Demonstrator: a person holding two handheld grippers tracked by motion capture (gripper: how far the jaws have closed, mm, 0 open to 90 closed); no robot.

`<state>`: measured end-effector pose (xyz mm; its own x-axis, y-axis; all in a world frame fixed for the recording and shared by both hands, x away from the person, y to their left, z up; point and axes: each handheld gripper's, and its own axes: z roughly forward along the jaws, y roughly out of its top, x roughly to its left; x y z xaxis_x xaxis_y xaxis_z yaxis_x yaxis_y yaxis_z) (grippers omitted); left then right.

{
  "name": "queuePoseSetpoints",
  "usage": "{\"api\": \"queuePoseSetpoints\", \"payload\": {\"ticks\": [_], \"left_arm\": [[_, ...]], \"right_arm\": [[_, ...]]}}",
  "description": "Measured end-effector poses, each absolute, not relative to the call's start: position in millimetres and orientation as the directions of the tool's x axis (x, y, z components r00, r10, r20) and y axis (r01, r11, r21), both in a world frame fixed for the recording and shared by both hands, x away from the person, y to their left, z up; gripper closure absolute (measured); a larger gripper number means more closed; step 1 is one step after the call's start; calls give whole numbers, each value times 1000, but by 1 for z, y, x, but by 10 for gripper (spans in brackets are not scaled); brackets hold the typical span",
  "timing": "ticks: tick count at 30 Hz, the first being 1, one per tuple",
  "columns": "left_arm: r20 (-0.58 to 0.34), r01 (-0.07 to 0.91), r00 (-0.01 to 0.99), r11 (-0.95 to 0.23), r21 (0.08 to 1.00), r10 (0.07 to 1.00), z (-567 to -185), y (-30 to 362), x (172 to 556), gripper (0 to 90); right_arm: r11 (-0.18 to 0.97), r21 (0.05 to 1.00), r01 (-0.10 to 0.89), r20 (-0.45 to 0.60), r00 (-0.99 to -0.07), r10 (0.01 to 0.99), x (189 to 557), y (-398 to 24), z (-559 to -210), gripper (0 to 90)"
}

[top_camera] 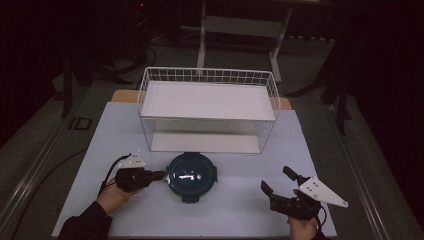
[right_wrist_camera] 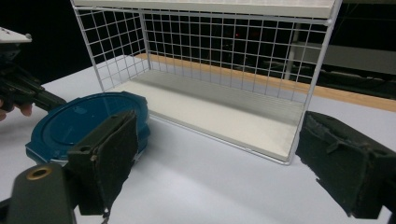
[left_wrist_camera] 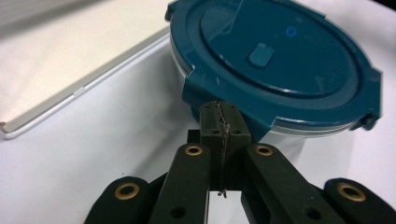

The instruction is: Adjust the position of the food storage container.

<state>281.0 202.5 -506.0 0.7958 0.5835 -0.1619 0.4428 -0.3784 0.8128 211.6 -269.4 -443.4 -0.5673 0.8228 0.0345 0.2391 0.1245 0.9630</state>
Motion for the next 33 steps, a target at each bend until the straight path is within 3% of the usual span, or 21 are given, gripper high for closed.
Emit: {"api": "queuePoseSetpoints", "payload": {"ticks": [18,33], "left_arm": [[-162,474,779,-400,785,606,-506,190,290,899],[-175,460,813,-429,778,555,-506,154,297,899]], "right_arm": [[133,960,246,34,-575,818,212,-267,-445,123],[134,959,248,36,-580,814,212,-265,-445,124]]}}
